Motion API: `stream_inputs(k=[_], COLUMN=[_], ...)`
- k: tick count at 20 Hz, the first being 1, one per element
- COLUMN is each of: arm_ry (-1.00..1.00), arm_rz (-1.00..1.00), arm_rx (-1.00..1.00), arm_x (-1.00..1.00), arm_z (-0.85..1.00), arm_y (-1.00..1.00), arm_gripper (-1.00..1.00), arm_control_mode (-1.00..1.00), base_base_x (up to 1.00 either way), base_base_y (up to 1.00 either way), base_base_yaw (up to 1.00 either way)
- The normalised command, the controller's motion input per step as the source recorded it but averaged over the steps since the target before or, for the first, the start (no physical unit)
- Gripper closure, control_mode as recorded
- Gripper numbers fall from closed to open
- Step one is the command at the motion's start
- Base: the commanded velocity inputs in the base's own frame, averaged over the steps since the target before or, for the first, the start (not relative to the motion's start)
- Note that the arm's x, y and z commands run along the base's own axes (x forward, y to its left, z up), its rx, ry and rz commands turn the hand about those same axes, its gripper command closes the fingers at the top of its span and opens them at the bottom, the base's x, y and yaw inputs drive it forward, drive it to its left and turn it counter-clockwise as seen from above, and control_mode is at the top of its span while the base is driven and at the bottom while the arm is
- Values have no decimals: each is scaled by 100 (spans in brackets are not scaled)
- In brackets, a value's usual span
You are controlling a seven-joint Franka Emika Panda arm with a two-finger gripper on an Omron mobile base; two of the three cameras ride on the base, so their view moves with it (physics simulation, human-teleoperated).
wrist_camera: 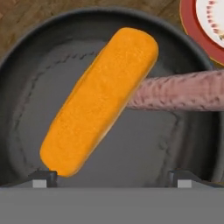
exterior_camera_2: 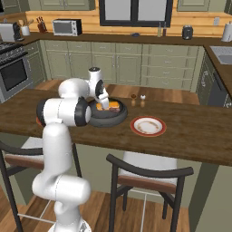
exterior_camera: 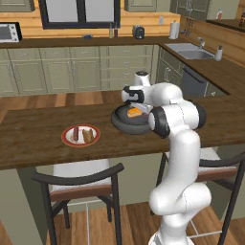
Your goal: Place one bun and one sausage from the bowl on each plate.
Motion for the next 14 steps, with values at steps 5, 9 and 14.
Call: stream_inputs(k=[5,9,14], arm_ry=[0,0,0], arm_rz=[-11,-7,-4], arm_rx=[0,0,0], arm_x=[27,34,20], arm_z=[-26,-6,-17], arm_y=[1,0,0], arm_gripper=[-100,-100,-100], arm_control_mode=[-100,-100,-100], base_base_x=[0,0,0], base_base_y=[0,0,0], base_base_yaw=[0,0,0])
